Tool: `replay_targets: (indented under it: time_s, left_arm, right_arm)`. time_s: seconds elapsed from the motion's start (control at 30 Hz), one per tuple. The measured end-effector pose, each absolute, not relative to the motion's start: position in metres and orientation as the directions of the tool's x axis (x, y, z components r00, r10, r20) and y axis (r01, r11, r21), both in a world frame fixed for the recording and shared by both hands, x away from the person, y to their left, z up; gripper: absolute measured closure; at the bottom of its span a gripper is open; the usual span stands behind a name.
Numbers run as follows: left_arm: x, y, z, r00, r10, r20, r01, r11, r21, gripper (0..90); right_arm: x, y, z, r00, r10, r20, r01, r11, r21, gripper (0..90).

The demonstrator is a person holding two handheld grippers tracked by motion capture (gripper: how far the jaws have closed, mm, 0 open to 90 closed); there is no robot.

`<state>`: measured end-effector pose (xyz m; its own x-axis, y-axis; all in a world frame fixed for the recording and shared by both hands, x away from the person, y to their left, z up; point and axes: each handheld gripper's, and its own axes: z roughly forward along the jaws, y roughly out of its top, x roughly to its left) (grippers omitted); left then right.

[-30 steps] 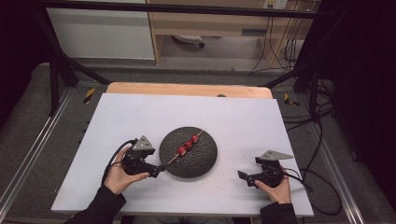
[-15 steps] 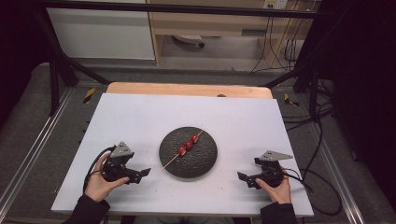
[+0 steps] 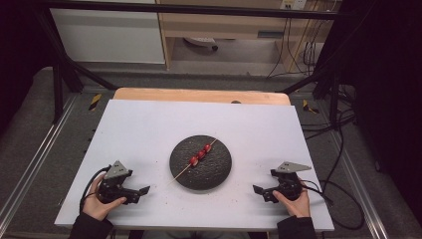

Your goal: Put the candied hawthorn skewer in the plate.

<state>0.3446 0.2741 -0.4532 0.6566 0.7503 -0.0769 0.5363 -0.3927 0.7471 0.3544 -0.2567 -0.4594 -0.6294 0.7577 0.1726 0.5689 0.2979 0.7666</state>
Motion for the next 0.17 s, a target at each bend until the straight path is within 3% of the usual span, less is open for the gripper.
replay_targets:
  time_s: [0.17]
  left_arm:
    - [0.3447, 0.273, -0.4553, 0.665, 0.744, -0.066, 0.534, -0.412, 0.738, 6.6]
  right_arm:
    - [0.3539, -0.2567, -0.4591, -0.632, 0.755, 0.177, 0.57, 0.298, 0.766, 0.6]
